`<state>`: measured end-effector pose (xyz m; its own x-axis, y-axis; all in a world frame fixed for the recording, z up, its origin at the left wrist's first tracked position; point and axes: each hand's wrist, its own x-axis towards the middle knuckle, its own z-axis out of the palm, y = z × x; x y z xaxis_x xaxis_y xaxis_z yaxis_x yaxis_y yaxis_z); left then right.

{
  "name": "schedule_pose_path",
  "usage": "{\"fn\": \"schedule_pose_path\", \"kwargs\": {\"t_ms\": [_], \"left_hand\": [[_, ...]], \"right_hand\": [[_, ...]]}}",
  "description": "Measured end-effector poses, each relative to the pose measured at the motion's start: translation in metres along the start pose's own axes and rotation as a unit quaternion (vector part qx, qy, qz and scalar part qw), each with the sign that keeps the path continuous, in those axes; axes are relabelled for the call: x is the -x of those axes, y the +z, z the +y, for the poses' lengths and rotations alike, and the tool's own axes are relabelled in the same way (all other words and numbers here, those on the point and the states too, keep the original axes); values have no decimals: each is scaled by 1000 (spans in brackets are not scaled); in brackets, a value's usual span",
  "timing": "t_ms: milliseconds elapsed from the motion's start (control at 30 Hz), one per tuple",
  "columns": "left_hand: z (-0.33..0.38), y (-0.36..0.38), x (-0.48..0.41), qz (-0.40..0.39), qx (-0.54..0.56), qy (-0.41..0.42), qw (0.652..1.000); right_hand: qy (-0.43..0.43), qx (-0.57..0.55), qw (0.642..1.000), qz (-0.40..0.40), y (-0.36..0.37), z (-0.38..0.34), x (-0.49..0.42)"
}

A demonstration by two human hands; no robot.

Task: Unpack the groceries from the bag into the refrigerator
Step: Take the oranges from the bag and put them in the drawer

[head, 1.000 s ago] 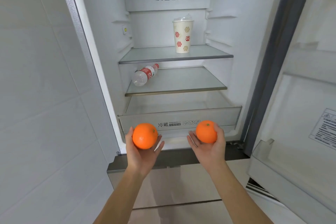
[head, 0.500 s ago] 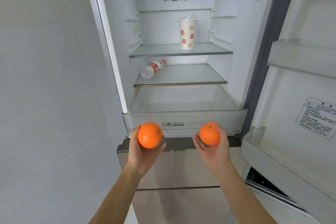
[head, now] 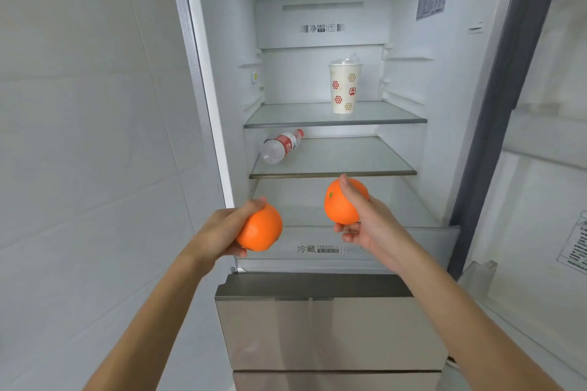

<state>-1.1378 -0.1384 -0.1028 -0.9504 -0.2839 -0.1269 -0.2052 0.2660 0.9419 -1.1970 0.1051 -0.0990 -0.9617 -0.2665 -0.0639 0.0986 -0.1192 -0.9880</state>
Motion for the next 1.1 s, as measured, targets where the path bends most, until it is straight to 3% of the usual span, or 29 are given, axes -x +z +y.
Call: {"fn": "schedule_pose_path", "kwargs": {"t_ms": [100,233,367,433,567,667,767,833,1100], "left_hand": [[10,-7,2,-34,-14,30,999],[34,-19,-32,-5,-21,78,997],[42,-5,-88,-3,-89,94,992],[41,6,-117,-20,-164,109,980],[34,29,-167,-67,-384,129,912],[24,38,-192,-101,-492,111,857],[9,49,-207,-147,-551,105,815],[-2,55,-214,-145,-565,113,805],[-22,63,-246,-124,-605,144,773]], "right_hand": [[10,46,999,-5,3,-11,-30],[34,126,991,-28,16,-23,-84],[45,292,952,-82,29,-22,-130],[26,429,897,-104,31,-15,-151],[10,686,709,-160,36,-2,-182],[62,739,639,-201,36,14,-197],[48,782,588,-202,36,34,-211],[33,790,583,-186,36,45,-224],[17,757,634,-158,43,69,-268]]}}
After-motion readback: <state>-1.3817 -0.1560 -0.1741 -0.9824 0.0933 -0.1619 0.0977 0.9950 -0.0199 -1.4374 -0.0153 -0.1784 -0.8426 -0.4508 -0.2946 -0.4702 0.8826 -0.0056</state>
